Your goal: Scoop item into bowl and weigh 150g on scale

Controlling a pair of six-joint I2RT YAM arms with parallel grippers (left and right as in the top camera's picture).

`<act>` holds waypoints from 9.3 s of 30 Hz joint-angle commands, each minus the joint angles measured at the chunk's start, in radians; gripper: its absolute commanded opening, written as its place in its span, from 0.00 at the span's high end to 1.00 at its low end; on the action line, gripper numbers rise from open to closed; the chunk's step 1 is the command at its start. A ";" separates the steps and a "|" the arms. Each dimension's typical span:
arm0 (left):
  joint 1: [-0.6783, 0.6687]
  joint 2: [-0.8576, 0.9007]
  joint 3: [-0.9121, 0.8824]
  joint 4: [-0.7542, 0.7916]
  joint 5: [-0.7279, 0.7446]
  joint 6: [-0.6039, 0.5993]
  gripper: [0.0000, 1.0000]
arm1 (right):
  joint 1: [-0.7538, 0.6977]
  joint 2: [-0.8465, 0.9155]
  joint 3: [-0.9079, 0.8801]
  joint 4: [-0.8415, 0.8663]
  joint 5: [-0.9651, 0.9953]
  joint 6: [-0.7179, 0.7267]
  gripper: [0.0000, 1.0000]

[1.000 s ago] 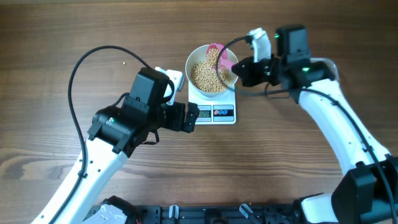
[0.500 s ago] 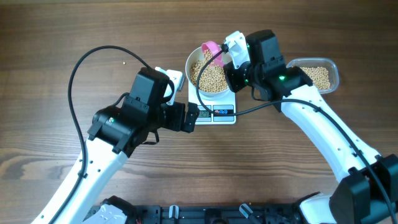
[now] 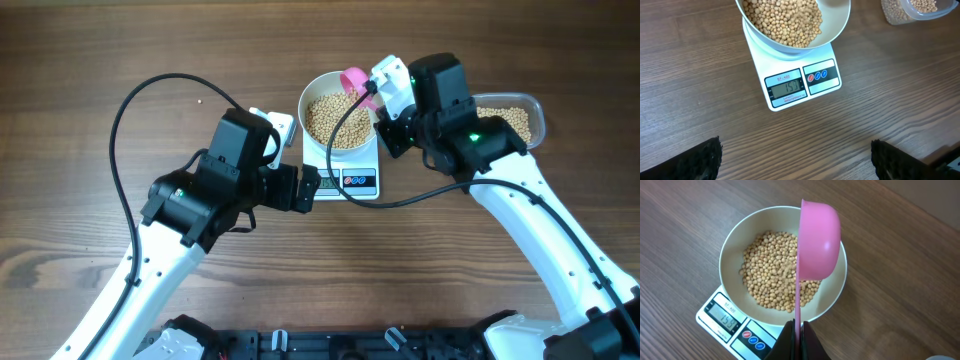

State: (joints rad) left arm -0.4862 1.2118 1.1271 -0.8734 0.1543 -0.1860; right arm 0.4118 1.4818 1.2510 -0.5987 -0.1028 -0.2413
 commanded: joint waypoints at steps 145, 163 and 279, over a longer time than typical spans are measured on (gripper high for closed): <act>-0.005 0.002 0.005 0.002 0.009 -0.002 0.00 | -0.391 0.156 0.002 0.164 -0.941 0.789 0.96; -0.005 0.002 0.005 0.002 0.009 -0.002 0.00 | -0.418 0.156 0.002 0.071 -0.780 0.146 0.96; -0.005 0.002 0.005 0.002 0.009 -0.002 0.00 | -0.812 0.003 0.041 0.027 -0.763 0.476 0.95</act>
State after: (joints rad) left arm -0.4862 1.2118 1.1271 -0.8734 0.1543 -0.1860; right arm -0.3405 1.5066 1.2705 -0.5468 -0.8375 0.2348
